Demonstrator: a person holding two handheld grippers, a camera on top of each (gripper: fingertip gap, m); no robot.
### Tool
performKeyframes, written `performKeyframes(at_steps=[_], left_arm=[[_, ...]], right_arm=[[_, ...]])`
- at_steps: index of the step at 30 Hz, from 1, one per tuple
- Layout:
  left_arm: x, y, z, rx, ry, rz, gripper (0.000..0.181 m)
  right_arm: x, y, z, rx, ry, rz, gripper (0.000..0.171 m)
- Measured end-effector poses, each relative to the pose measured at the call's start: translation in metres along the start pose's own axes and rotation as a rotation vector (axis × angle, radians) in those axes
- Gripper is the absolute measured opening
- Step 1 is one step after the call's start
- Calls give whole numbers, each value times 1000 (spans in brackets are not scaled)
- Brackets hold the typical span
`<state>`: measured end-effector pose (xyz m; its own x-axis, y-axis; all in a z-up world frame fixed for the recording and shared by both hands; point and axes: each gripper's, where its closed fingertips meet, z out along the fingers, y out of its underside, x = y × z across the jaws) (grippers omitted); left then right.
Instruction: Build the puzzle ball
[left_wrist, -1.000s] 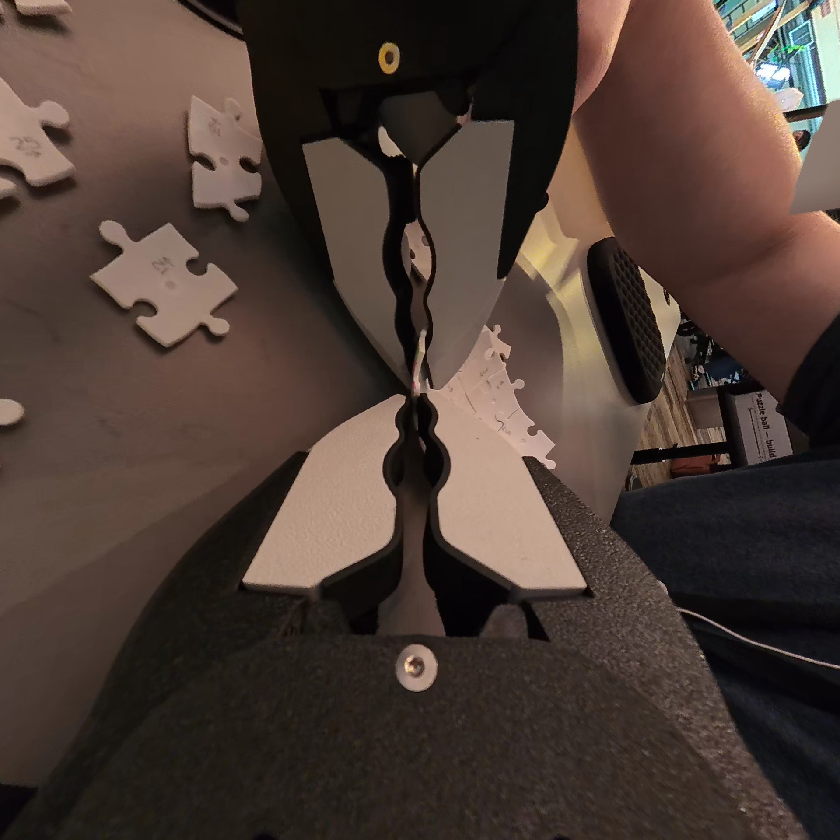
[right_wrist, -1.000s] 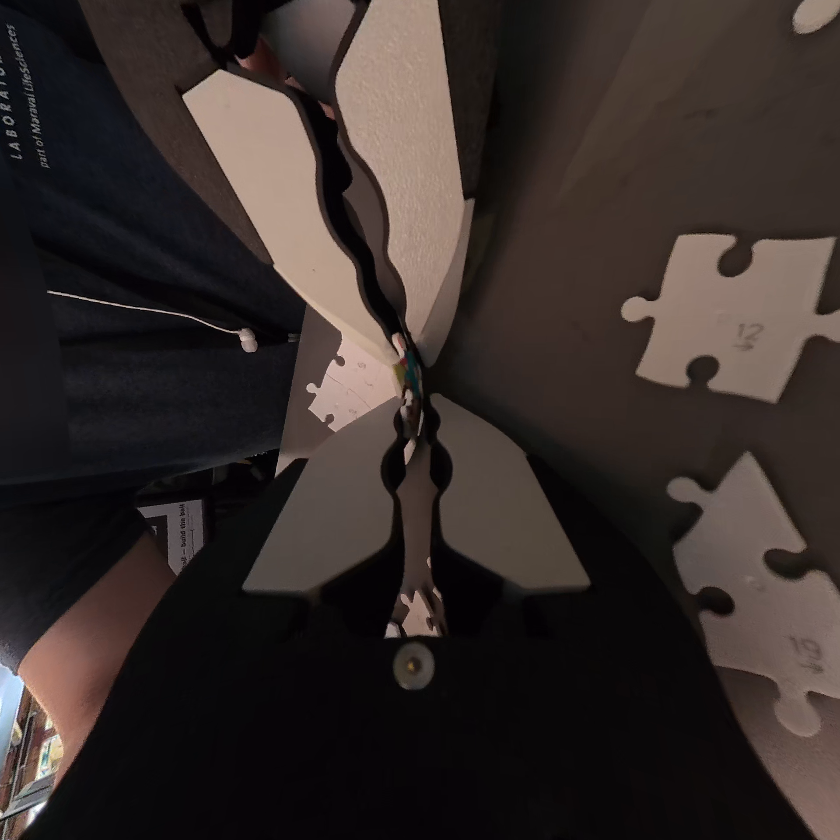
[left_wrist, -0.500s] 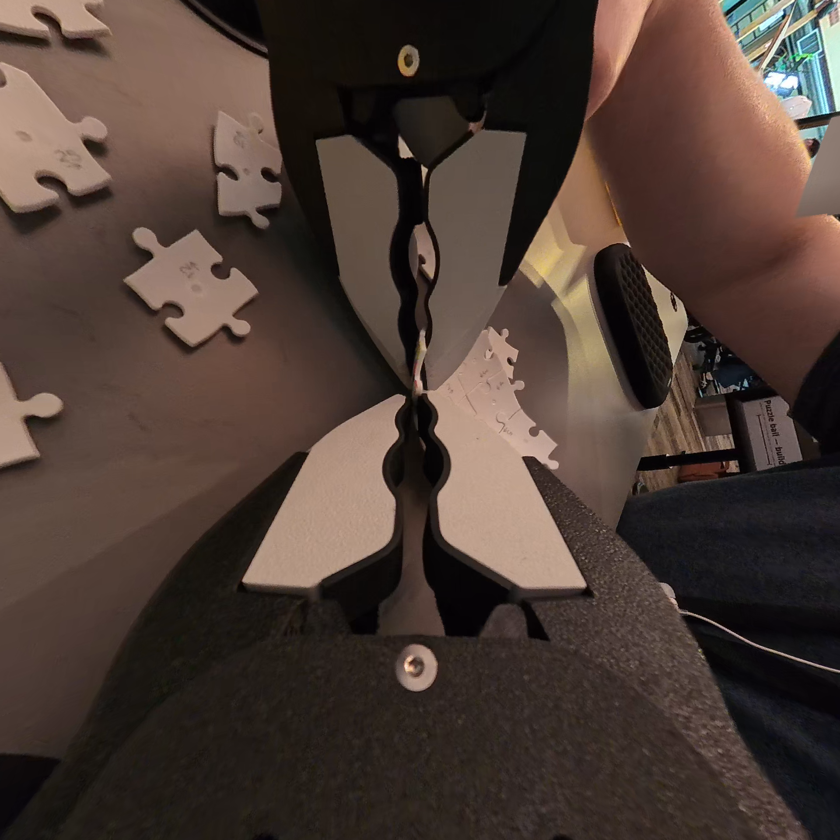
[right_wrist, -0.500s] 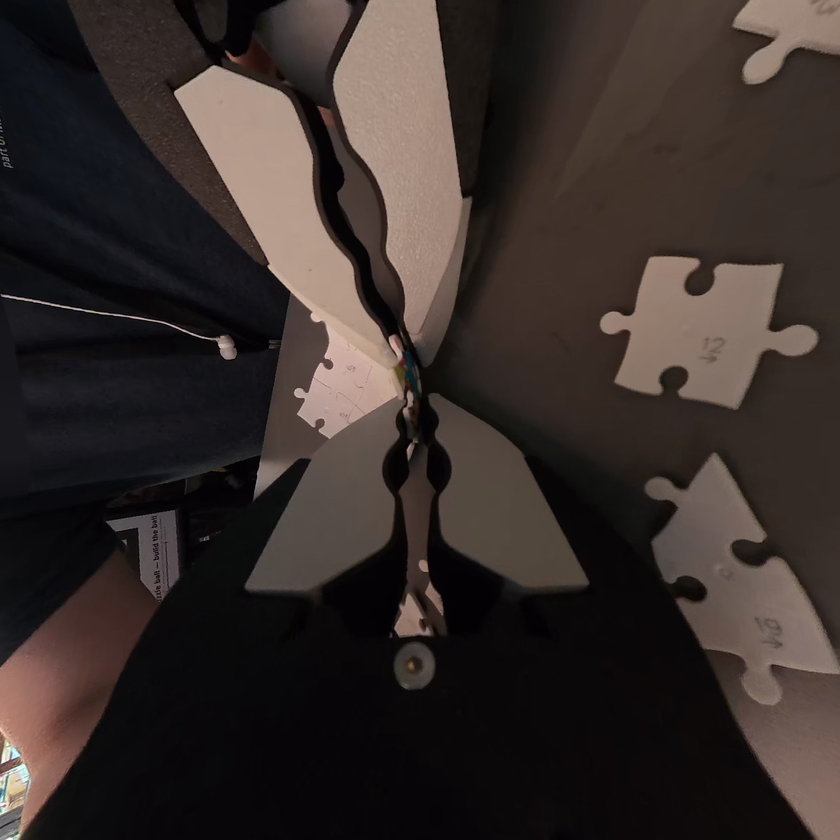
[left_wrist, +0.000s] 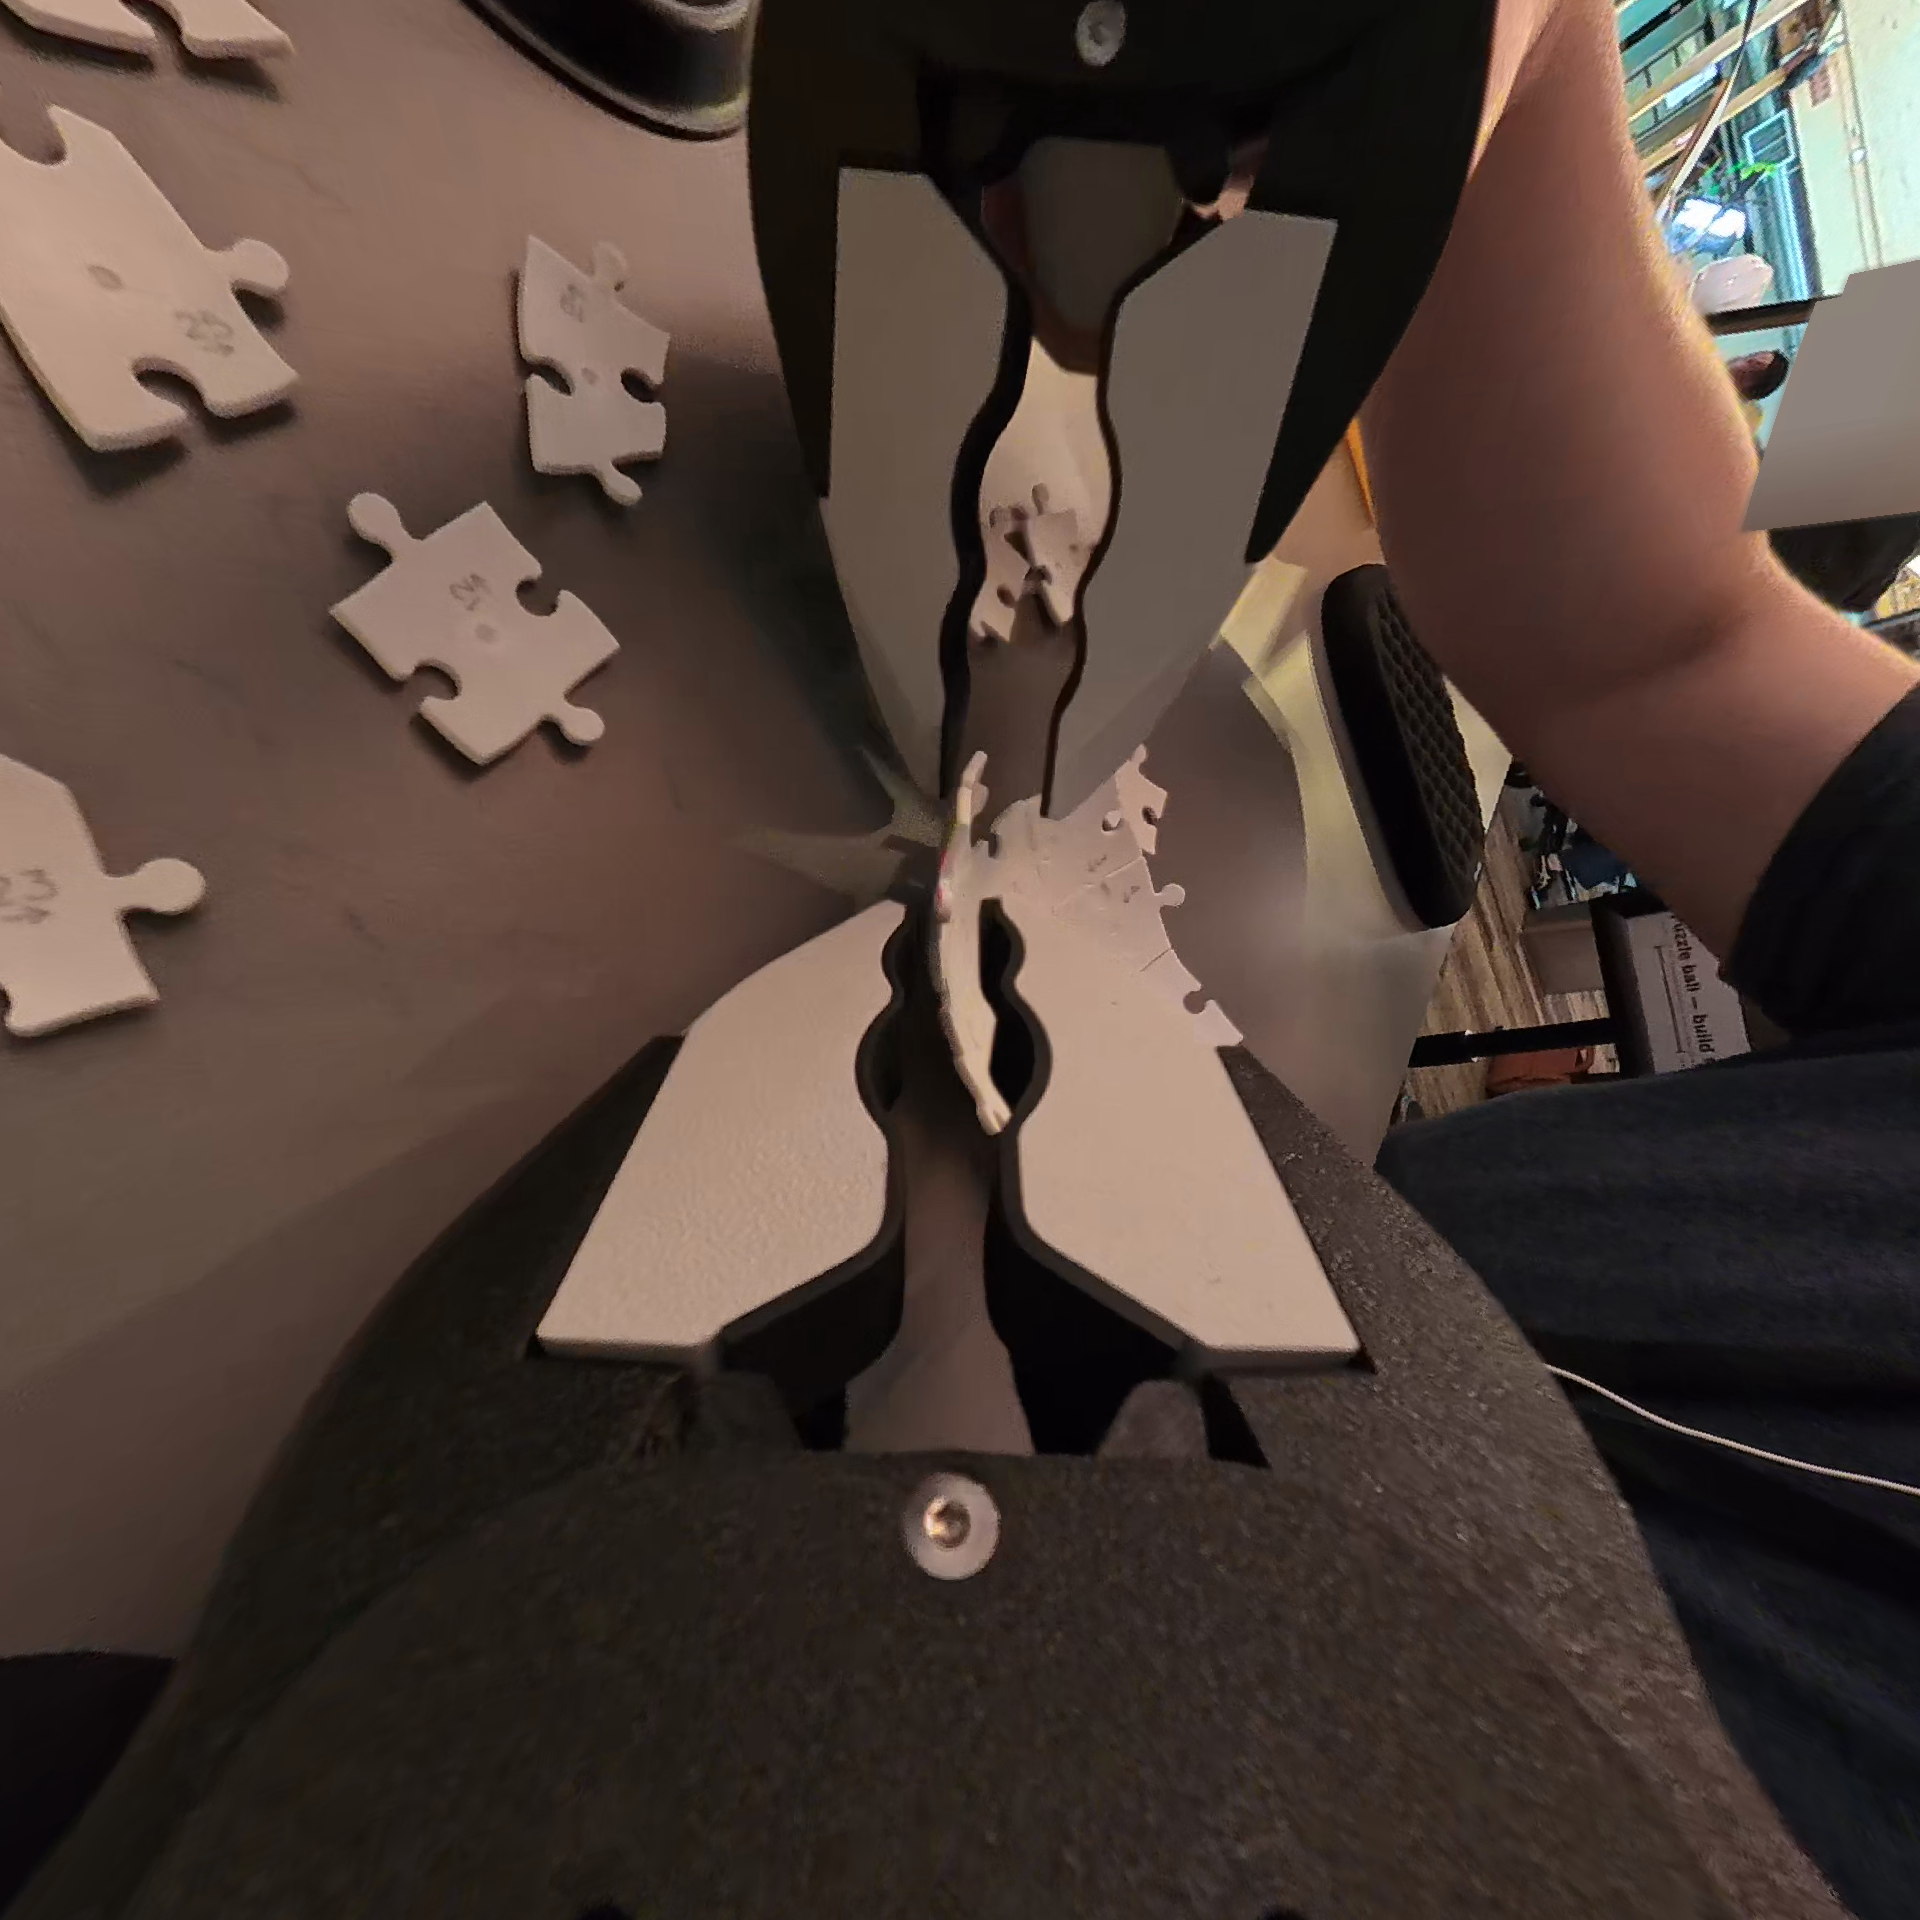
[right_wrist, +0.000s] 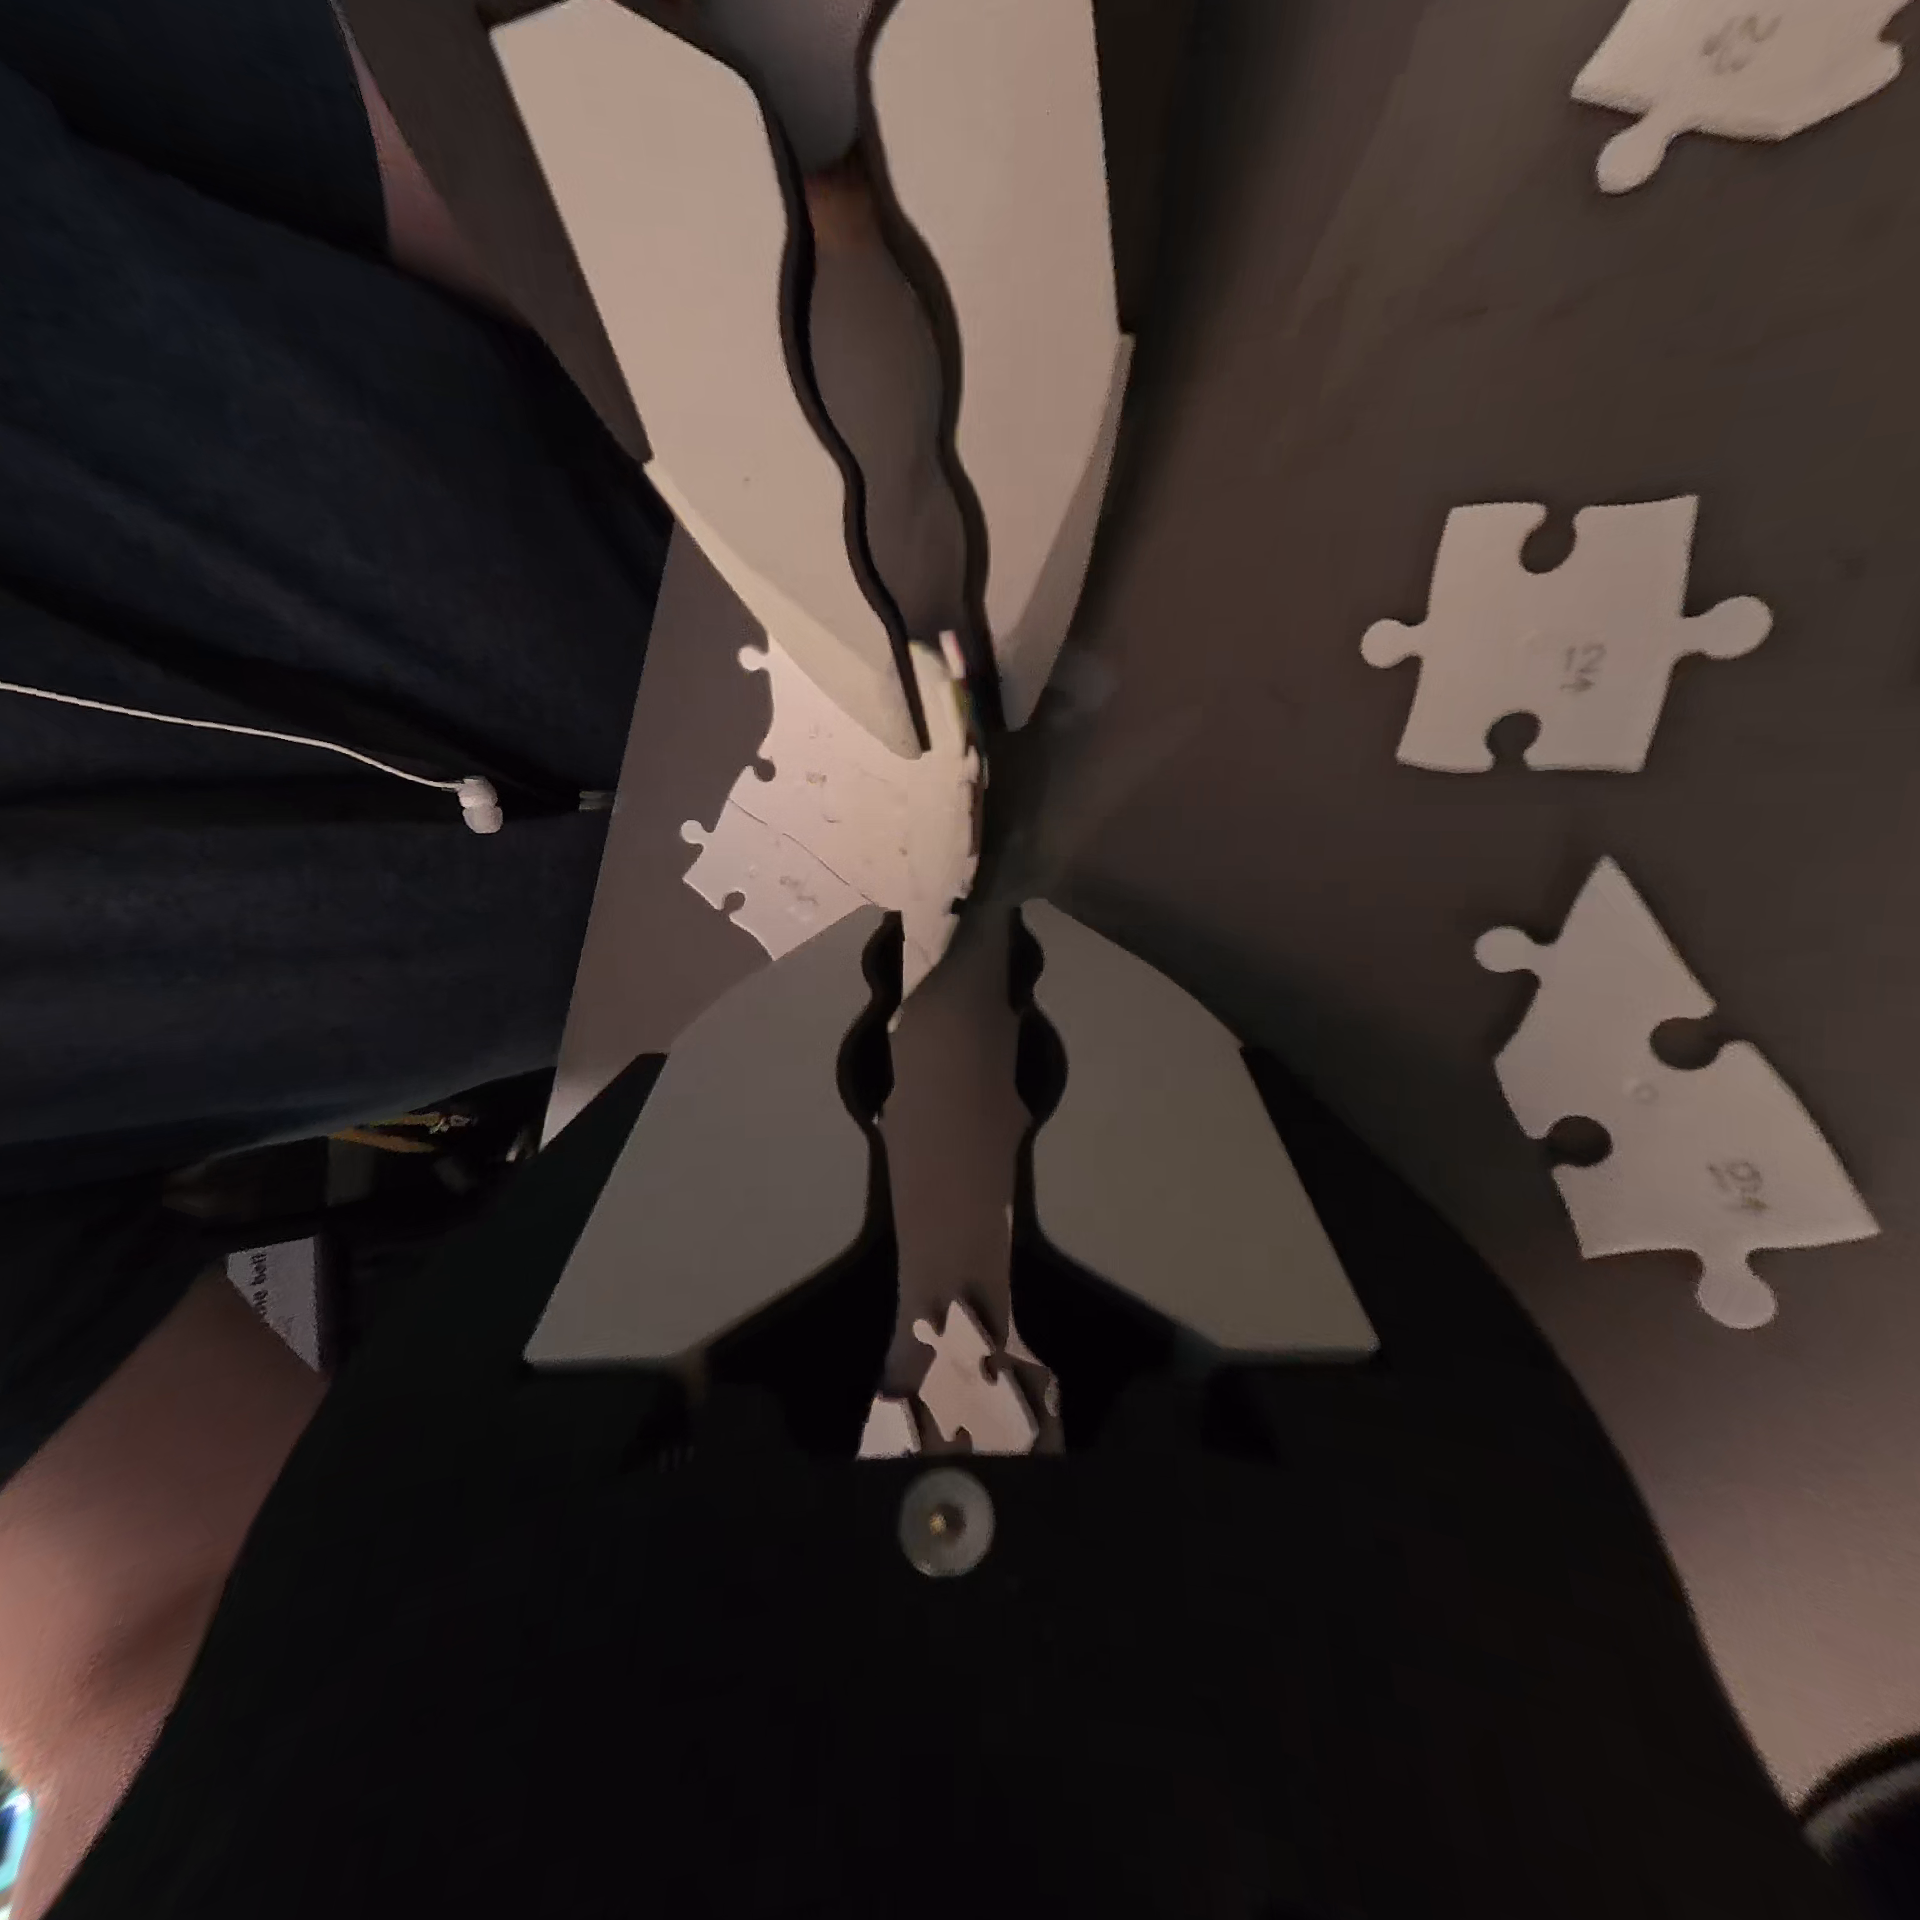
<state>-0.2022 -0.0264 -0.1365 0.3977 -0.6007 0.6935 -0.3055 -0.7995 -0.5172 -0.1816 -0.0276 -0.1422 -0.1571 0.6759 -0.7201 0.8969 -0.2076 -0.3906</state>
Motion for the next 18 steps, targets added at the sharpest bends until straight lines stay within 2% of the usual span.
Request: performKeyframes(at_steps=[4, 11, 18], left_arm=[[-1, -2, -4, 7, -29, 3, 20], [-2, 7, -17, 20, -82, 3, 20], [2, 14, -32, 96, -70, -12, 19]], right_arm=[[1, -1, -5, 42, 74, -31, 22], [-5, 0, -21, 173, 222, -72, 25], [-16, -16, -59, 469, 457, -187, 24]])
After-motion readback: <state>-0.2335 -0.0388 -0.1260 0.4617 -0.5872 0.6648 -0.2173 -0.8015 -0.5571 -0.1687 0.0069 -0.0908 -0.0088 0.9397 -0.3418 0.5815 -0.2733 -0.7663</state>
